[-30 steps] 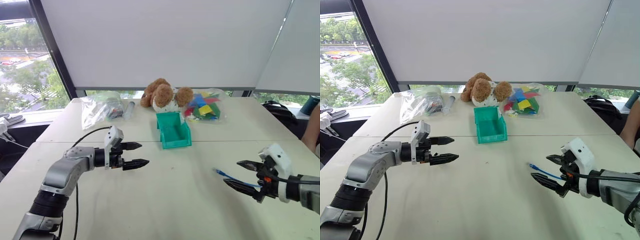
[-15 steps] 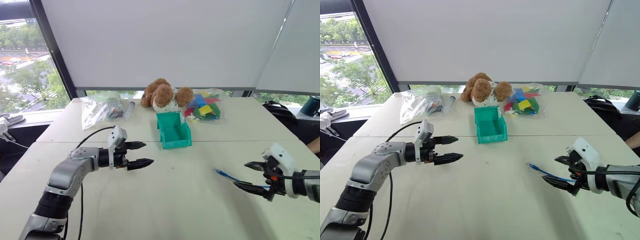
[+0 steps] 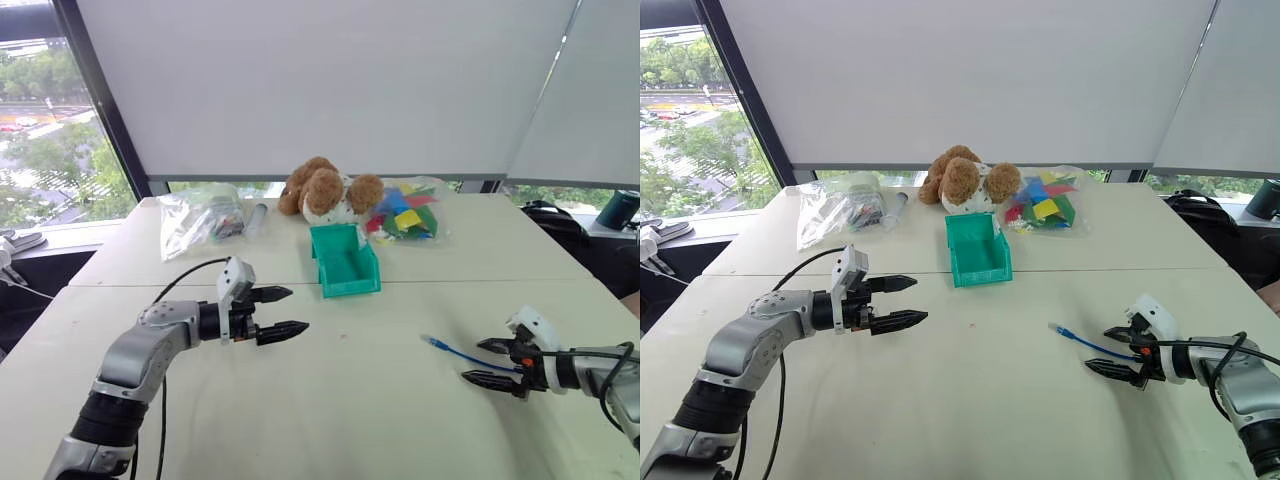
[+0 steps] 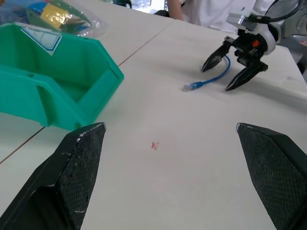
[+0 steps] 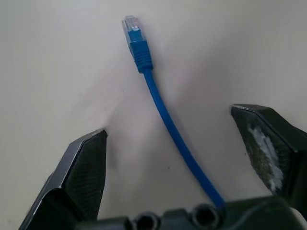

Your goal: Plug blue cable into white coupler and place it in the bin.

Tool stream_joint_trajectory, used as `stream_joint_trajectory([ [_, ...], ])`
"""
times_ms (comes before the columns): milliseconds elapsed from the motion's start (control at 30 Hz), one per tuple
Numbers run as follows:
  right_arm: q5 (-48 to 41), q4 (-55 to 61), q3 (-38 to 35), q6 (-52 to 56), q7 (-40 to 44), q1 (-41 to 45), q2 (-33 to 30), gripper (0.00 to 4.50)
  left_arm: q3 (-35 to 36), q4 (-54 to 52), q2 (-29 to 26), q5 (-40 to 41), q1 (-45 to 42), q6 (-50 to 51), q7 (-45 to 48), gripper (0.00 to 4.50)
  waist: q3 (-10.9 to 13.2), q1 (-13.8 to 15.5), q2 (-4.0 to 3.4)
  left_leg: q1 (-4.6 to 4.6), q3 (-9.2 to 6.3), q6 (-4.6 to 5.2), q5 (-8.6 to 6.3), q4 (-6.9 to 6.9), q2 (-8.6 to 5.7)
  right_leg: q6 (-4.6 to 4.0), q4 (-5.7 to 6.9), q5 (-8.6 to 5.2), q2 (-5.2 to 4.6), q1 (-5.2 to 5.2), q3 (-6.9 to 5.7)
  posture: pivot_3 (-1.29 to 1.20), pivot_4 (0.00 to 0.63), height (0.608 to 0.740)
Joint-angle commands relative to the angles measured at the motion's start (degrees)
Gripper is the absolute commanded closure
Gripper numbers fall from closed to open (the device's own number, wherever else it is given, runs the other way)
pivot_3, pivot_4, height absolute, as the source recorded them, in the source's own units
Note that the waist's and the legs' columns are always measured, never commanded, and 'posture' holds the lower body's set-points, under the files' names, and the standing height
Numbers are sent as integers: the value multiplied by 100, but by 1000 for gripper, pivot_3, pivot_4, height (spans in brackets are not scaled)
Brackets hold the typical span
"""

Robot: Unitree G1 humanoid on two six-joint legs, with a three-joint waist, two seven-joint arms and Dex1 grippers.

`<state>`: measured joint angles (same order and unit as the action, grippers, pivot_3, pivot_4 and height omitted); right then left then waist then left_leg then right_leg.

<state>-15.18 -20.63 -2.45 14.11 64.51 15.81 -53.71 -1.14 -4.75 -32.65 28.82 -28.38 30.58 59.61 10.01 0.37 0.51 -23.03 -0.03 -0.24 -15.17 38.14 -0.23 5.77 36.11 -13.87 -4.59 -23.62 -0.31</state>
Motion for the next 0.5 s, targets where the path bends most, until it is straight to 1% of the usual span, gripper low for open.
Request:
stream_joint_trajectory([
  [33, 284, -279, 194, -252, 104, 7, 96, 929, 158, -253, -95, 80, 53, -12, -46, 0, 0, -1, 0, 14, 0, 1, -1, -1, 0, -1, -2, -1, 0, 14, 0, 0, 150, 740],
  [133, 292, -301, 194, -269, 214, 30, 122, 2492, 176, -298, -109, 103, 80, 12, -75, 0, 1, -3, 2, 54, 0, 3, -3, -8, 2, -5, -5, -4, 0, 51, 0, 0, 150, 740],
  [167, 294, -290, 192, -259, 239, 45, 122, 2929, 172, -309, -110, 106, 84, 19, -86, 0, 0, -3, 3, 56, 0, 3, -3, -8, 3, -9, -5, -6, 0, 53, 1, 0, 150, 740],
  [233, 279, -268, 182, -212, 280, 87, 130, 4020, 165, -323, -112, 111, 90, 29, -100, 0, 0, 0, 3, 57, 0, 2, -2, -8, 4, -11, -5, -7, -1, 54, 1, 0, 150, 740],
  [267, 275, -264, 181, -190, 296, 110, 134, 4448, 160, -324, -112, 112, 88, 32, -105, 0, 0, -1, 3, 57, 0, 2, -2, -8, 4, -11, -5, -7, -1, 54, 1, 0, 150, 740],
  [367, 231, -175, 197, 26, 334, 257, 177, 4448, 143, -308, -112, 114, 63, 22, -114, 0, 0, -1, 3, 57, 0, 2, -2, -8, 4, -4, -5, -3, -1, 53, 2, 0, 150, 740],
  [500, -49, 597, 280, 634, 524, 479, 278, 4448, 153, -266, -69, 116, -16, -6, -160, 0, 1, -29, 1, 57, 0, 3, -3, -8, 6, -4, -2, -3, -1, 50, 2, 0, 150, 740],
])
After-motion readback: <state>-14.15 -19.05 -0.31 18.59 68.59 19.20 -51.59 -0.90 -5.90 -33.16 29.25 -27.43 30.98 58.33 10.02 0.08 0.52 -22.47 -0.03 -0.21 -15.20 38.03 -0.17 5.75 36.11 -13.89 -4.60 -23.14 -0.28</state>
